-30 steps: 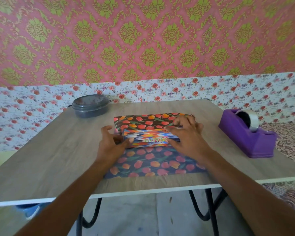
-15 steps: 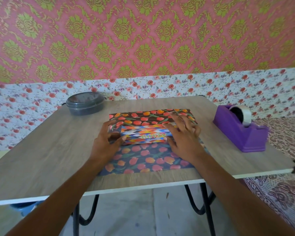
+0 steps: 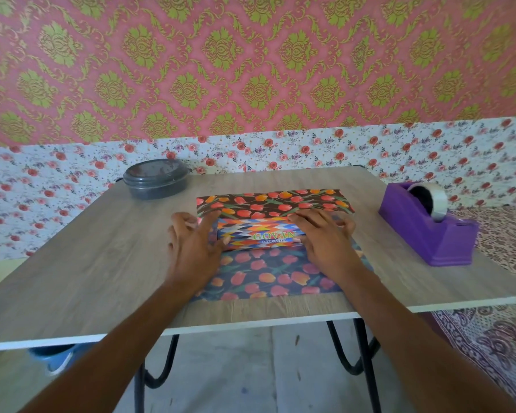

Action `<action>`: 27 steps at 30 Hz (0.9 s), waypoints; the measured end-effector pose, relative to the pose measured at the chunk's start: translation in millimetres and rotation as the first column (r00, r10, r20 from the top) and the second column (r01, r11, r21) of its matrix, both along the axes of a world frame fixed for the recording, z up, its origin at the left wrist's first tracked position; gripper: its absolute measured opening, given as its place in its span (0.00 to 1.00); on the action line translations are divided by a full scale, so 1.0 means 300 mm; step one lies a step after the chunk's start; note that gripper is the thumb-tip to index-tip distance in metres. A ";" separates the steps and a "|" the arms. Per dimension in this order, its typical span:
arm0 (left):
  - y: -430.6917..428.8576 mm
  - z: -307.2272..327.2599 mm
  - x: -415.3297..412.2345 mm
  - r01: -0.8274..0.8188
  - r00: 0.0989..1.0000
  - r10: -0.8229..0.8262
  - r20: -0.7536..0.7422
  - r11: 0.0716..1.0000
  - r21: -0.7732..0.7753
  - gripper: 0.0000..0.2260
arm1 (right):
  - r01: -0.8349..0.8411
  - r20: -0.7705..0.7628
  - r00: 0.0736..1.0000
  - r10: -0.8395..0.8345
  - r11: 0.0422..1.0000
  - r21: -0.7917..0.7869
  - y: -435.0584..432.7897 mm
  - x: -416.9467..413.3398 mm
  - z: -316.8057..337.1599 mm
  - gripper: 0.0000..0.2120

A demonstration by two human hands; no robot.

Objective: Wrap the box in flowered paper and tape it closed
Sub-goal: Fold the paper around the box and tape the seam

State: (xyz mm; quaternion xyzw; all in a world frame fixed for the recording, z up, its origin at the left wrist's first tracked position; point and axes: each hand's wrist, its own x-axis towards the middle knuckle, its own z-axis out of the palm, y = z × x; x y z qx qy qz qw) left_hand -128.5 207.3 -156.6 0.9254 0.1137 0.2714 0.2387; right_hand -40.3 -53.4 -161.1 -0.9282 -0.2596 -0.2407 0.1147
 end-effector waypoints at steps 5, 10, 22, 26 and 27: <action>-0.018 0.057 0.009 0.139 0.988 -0.155 0.018 0.925 0.353 0.25 | -0.017 0.020 1.000 0.017 0.999 0.027 0.000 -0.002 0.000 0.25; -0.037 0.059 0.062 0.276 0.961 -0.254 -0.109 0.876 0.396 0.21 | -0.058 0.101 0.993 0.055 0.998 0.028 -0.001 0.014 -0.020 0.29; -0.058 -0.002 0.060 0.154 0.984 -0.174 0.027 0.924 0.349 0.16 | -0.034 0.078 0.997 0.028 0.997 0.073 -0.004 0.008 -0.026 0.33; -0.073 -0.003 0.049 0.079 0.992 -0.114 0.051 0.889 0.451 0.16 | -0.008 0.070 0.998 0.005 0.999 0.042 -0.004 0.014 -0.029 0.28; -0.076 -0.002 0.046 0.060 0.993 -0.098 0.060 0.886 0.461 0.16 | -0.006 0.066 0.998 0.004 0.999 0.031 -0.004 0.013 -0.028 0.26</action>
